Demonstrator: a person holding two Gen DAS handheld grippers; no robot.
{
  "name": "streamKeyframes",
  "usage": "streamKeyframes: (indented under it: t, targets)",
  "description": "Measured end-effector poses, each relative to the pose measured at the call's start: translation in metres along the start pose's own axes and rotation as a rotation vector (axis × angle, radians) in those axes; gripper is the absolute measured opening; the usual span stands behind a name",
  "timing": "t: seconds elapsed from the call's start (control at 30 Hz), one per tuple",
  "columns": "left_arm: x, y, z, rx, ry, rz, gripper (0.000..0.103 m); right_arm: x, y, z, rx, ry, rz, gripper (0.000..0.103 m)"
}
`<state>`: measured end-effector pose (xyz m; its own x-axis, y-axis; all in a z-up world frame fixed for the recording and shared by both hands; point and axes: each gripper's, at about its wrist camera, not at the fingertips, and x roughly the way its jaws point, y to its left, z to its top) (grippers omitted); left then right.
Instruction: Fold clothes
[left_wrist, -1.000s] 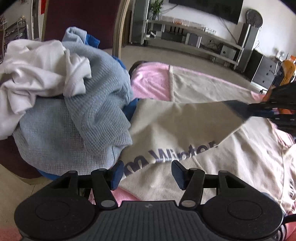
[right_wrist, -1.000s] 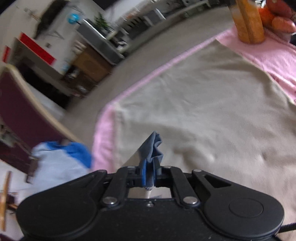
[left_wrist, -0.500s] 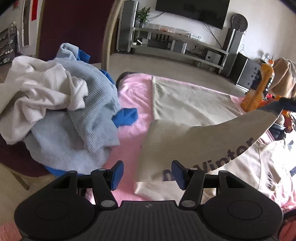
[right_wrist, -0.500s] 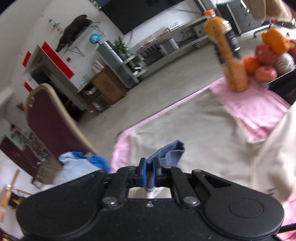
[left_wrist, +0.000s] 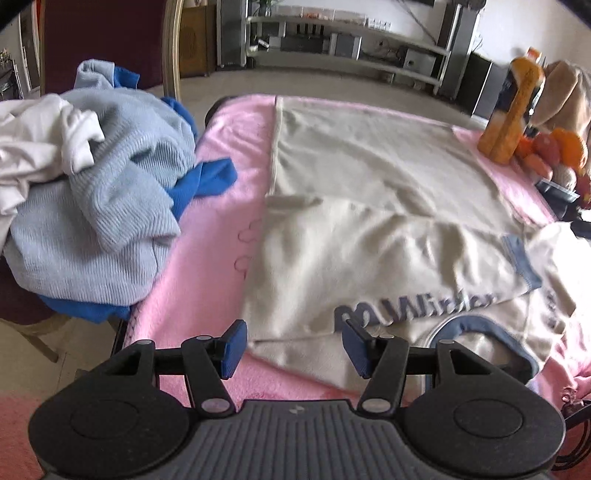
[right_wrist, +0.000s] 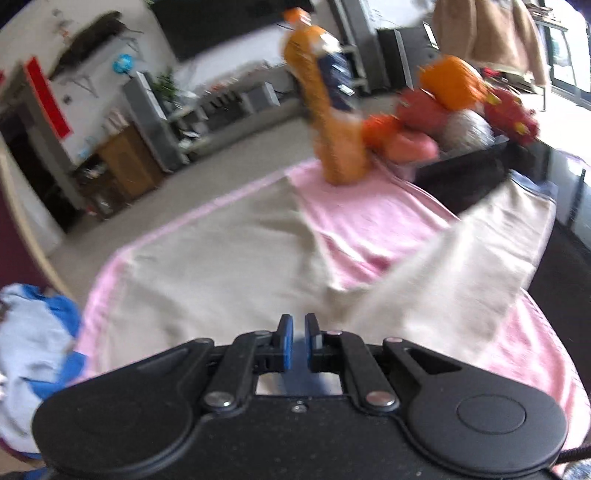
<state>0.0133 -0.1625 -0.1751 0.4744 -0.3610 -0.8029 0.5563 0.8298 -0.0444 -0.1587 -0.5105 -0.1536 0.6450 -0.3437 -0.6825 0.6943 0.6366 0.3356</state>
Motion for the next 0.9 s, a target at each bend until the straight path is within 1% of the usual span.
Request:
streamKeyframes:
  t: [0.03, 0.13, 0.23, 0.27, 0.3, 0.37, 0.4, 0.43, 0.5, 0.53, 0.63, 0.7, 0.9]
  targets:
    - [0.003, 0.0, 0.0, 0.004, 0.007, 0.004, 0.056, 0.006, -0.007, -0.003, 0.009, 0.021, -0.027, 0.01]
    - [0.011, 0.002, 0.008, 0.031, 0.009, 0.018, 0.056, 0.021, -0.025, -0.011, 0.073, 0.085, 0.008, 0.031]
    - [0.017, 0.008, 0.023, 0.065, -0.009, 0.053, 0.053, 0.034, -0.031, -0.012, 0.109, 0.136, 0.059, 0.031]
    - [0.02, 0.012, 0.03, 0.067, -0.013, 0.068, 0.046, 0.037, -0.031, -0.011, 0.116, 0.145, 0.072, 0.032]
    - [0.024, 0.017, 0.036, 0.061, -0.015, 0.08, 0.042, 0.039, -0.032, -0.011, 0.126, 0.152, 0.084, 0.033]
    - [0.033, 0.029, 0.051, 0.024, -0.01, 0.083, 0.03, 0.042, -0.032, -0.01, 0.143, 0.161, 0.101, 0.037]
    - [0.038, 0.033, 0.056, 0.006, -0.008, 0.069, 0.026, 0.043, -0.032, -0.01, 0.149, 0.164, 0.107, 0.037]
    - [0.043, 0.037, 0.061, -0.011, -0.007, 0.051, 0.02, 0.045, -0.031, -0.01, 0.145, 0.167, 0.107, 0.037]
    - [0.055, 0.041, 0.067, -0.037, 0.0, 0.013, 0.019, 0.05, -0.03, -0.01, 0.136, 0.174, 0.106, 0.037]
    - [0.061, 0.04, 0.068, -0.043, 0.007, -0.009, 0.015, 0.052, -0.029, -0.01, 0.132, 0.177, 0.106, 0.037]
    - [0.076, 0.029, 0.062, 0.003, 0.025, -0.037, 0.014, 0.058, -0.028, -0.01, 0.116, 0.184, 0.105, 0.037]
    - [0.083, 0.023, 0.058, 0.03, 0.041, -0.029, 0.014, 0.061, -0.024, -0.009, 0.095, 0.182, 0.097, 0.037]
    - [0.087, 0.026, 0.054, 0.007, 0.052, -0.028, 0.015, 0.076, -0.01, -0.005, 0.034, 0.18, 0.085, 0.036]
